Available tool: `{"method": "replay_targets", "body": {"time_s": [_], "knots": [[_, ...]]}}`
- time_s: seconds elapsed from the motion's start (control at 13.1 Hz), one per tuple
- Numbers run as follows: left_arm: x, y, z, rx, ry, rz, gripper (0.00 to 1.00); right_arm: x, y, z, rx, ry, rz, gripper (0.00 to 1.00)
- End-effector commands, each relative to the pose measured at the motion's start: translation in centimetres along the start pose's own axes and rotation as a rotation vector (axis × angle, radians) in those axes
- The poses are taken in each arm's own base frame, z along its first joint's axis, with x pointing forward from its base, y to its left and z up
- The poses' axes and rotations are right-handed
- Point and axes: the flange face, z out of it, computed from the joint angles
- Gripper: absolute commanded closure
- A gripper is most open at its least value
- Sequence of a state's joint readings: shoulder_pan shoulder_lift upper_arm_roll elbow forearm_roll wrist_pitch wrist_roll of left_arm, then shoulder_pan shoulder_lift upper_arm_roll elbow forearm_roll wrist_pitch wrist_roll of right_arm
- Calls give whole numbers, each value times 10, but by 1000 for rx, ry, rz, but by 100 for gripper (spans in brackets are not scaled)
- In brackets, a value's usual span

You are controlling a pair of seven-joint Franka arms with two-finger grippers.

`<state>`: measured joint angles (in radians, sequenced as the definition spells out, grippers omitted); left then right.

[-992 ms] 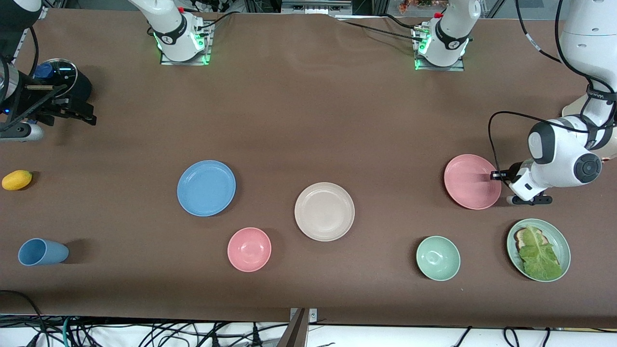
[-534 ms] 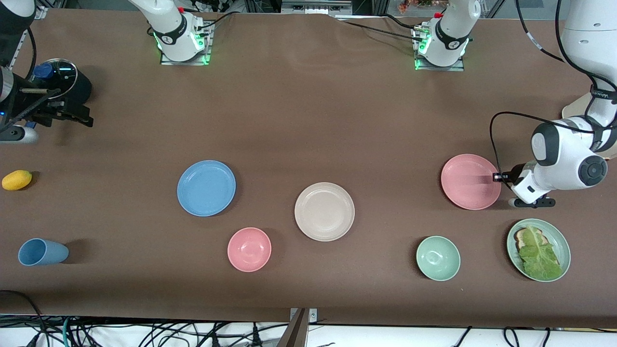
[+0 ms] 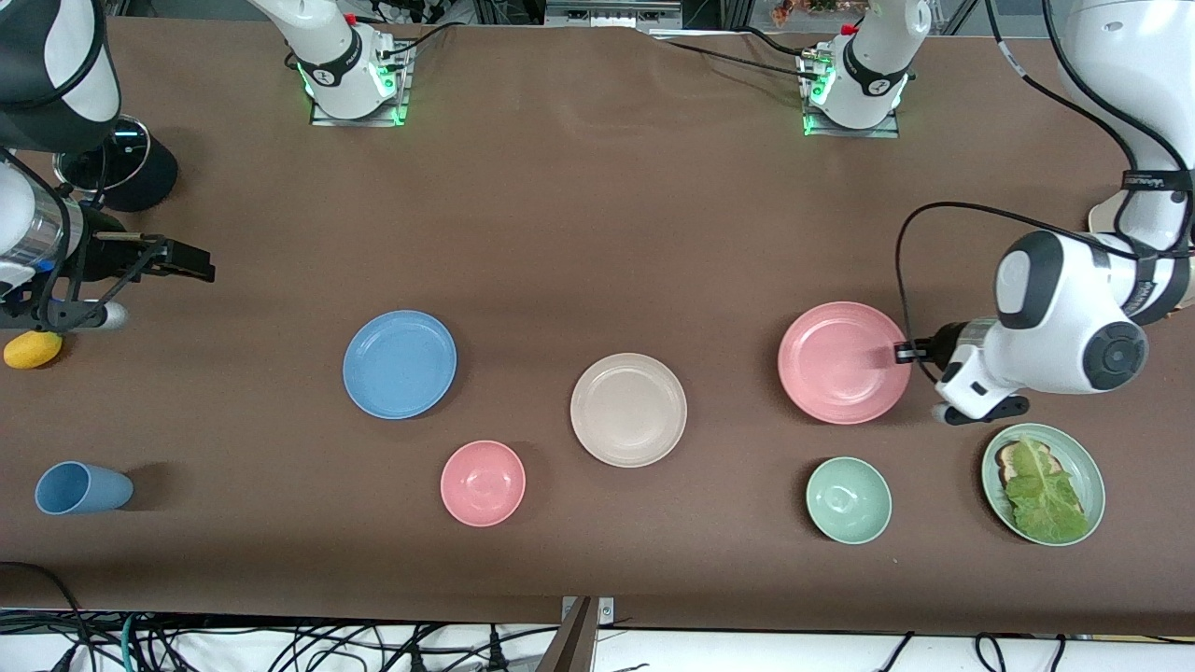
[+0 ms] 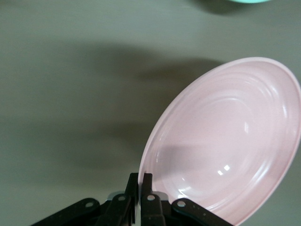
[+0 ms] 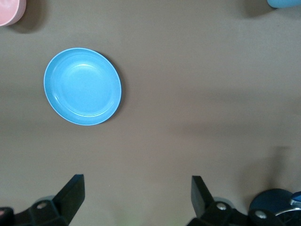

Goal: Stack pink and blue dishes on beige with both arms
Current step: 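Carry the pink plate onto the beige plate and release it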

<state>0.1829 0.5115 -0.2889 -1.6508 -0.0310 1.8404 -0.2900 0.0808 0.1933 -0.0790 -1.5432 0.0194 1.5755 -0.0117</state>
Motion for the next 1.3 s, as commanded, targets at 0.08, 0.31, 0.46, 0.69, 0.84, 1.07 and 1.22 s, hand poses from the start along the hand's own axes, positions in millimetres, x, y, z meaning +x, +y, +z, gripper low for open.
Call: {"method": "replay_targets", "body": {"time_s": [0.08,0.31,0.46,0.69,0.84,1.07,1.22], "knots": [[-15,94,-4,-41,-3,-54,100,-2,2,-9,17,14,10,0],[-26,166,23,-39,2,-29,100,-7,4,-38,16,62,7,0],[-31,207,53,-57,32,-31,100,-8,4,-47,16,79,3,0],[-34,239,68,-107,94,-67,100,-10,3,-46,18,68,11,0],[-30,257,84,-144,122,-96,100,-14,3,-47,21,68,11,0],[-23,261,88,-160,131,-107,100,-43,0,-35,30,100,19,0],[-17,255,85,-166,135,-102,20,-50,-1,-33,29,133,15,0]]}}
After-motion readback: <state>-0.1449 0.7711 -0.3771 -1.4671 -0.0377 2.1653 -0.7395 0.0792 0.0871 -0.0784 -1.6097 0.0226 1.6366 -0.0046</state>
